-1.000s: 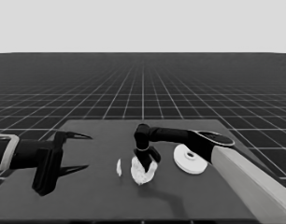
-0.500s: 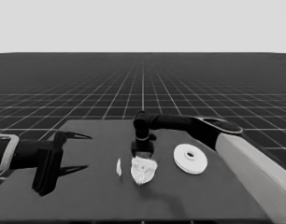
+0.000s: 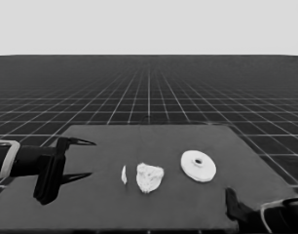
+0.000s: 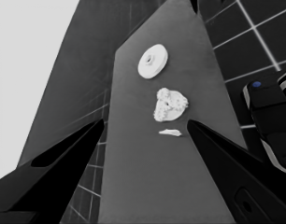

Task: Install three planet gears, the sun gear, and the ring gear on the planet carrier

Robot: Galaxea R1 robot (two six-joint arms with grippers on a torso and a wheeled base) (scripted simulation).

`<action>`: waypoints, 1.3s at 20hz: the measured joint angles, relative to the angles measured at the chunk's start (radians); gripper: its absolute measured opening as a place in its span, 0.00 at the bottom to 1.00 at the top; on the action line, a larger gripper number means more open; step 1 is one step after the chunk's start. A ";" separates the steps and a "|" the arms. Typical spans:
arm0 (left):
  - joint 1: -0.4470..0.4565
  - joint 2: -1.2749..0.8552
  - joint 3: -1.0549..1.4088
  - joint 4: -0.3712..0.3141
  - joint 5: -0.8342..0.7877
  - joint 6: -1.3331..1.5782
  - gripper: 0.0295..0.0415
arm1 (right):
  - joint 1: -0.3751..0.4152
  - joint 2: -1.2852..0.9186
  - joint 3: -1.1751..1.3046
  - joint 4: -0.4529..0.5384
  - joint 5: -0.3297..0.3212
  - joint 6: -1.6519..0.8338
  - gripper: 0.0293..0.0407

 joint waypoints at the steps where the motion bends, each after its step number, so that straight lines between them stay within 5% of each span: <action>1: 0.000 0.000 0.000 0.000 0.000 0.000 0.75 | -0.002 -0.009 0.008 -0.003 0.002 -0.007 0.81; 2: 0.000 0.000 0.000 0.000 0.000 0.000 0.75 | -0.003 -0.015 0.013 -0.005 0.004 -0.011 0.81; 3: 0.000 0.000 0.000 0.000 0.000 0.000 0.75 | 0.325 0.203 -0.261 0.428 -0.158 0.335 0.91; 4: 0.000 0.000 0.000 0.000 0.000 0.000 0.75 | 0.433 0.376 -0.587 0.543 -0.212 0.447 0.88; 7: 0.000 0.000 0.000 0.000 0.000 0.000 0.75 | 0.436 0.619 -1.097 0.598 -0.291 0.488 0.81; 12: 0.000 0.000 0.000 0.000 0.000 0.000 0.75 | 0.431 0.702 -1.272 0.607 -0.311 0.469 0.81; 15: 0.000 0.000 0.000 0.000 0.000 0.000 0.75 | 0.283 0.745 -1.366 0.509 -0.204 0.435 0.81; 22: 0.000 0.000 0.000 0.000 0.000 0.000 0.75 | 0.250 0.765 -1.408 0.490 -0.174 0.418 0.81; 23: 0.000 0.000 0.000 0.000 0.000 0.000 0.75 | 0.249 0.765 -1.409 0.489 -0.174 0.418 0.50; 26: 0.000 0.000 0.000 0.000 0.000 0.000 0.75 | 0.249 0.765 -1.409 0.489 -0.174 0.418 0.49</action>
